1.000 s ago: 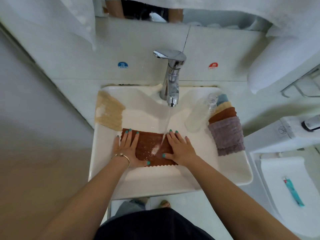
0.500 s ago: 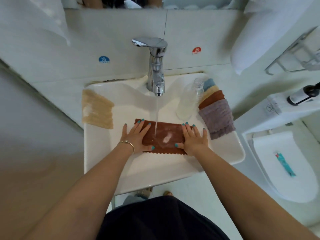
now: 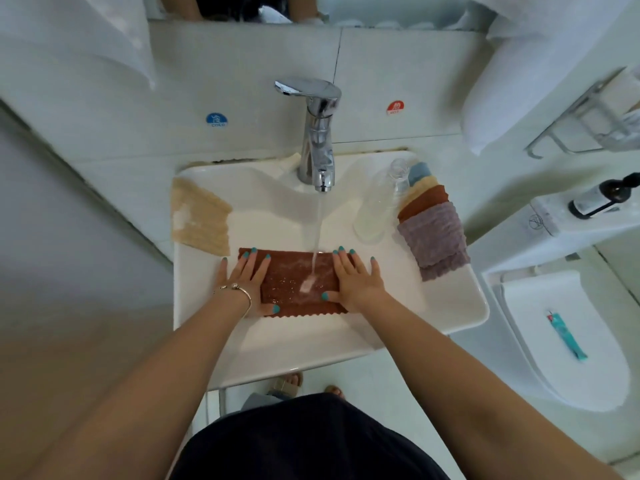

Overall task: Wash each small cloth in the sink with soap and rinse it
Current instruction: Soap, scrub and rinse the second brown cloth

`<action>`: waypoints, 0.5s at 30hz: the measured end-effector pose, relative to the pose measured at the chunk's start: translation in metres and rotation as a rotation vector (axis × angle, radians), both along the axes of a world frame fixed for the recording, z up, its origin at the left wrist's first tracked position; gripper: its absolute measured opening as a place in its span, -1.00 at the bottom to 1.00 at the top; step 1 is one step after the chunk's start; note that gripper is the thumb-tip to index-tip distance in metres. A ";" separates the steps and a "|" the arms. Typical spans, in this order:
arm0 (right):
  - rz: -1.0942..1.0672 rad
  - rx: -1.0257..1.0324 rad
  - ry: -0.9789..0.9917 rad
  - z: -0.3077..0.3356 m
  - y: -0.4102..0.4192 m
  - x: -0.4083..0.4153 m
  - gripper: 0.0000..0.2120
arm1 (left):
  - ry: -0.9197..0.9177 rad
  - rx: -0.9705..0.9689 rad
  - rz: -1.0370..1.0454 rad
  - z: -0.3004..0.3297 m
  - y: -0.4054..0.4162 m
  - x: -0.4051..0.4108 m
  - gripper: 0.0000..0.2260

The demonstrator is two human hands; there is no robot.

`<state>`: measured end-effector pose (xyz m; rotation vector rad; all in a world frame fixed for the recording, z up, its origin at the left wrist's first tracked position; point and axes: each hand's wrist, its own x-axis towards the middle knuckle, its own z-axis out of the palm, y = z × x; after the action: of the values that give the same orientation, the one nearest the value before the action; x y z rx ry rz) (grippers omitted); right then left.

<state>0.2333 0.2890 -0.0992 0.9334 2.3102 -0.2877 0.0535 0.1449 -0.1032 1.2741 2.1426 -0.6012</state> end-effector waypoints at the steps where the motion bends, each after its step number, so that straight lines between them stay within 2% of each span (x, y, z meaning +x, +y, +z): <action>1: -0.001 0.004 0.003 -0.001 -0.002 -0.002 -0.15 | 0.014 -0.011 0.003 0.001 0.000 -0.001 -0.02; 4: 0.001 0.025 -0.002 -0.004 -0.005 -0.006 -0.17 | -0.002 -0.012 0.025 0.006 0.002 0.003 0.00; 9: 0.008 0.031 0.019 -0.005 0.004 -0.003 -0.17 | -0.157 0.156 0.180 -0.001 0.000 0.007 -0.03; 15: -0.109 -0.006 0.024 -0.007 0.013 -0.009 -0.21 | -0.138 0.187 0.221 -0.010 0.011 0.014 0.02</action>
<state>0.2245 0.3015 -0.1062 1.0600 2.2830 -0.3523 0.0675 0.1555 -0.1134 1.1168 2.2229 -0.2194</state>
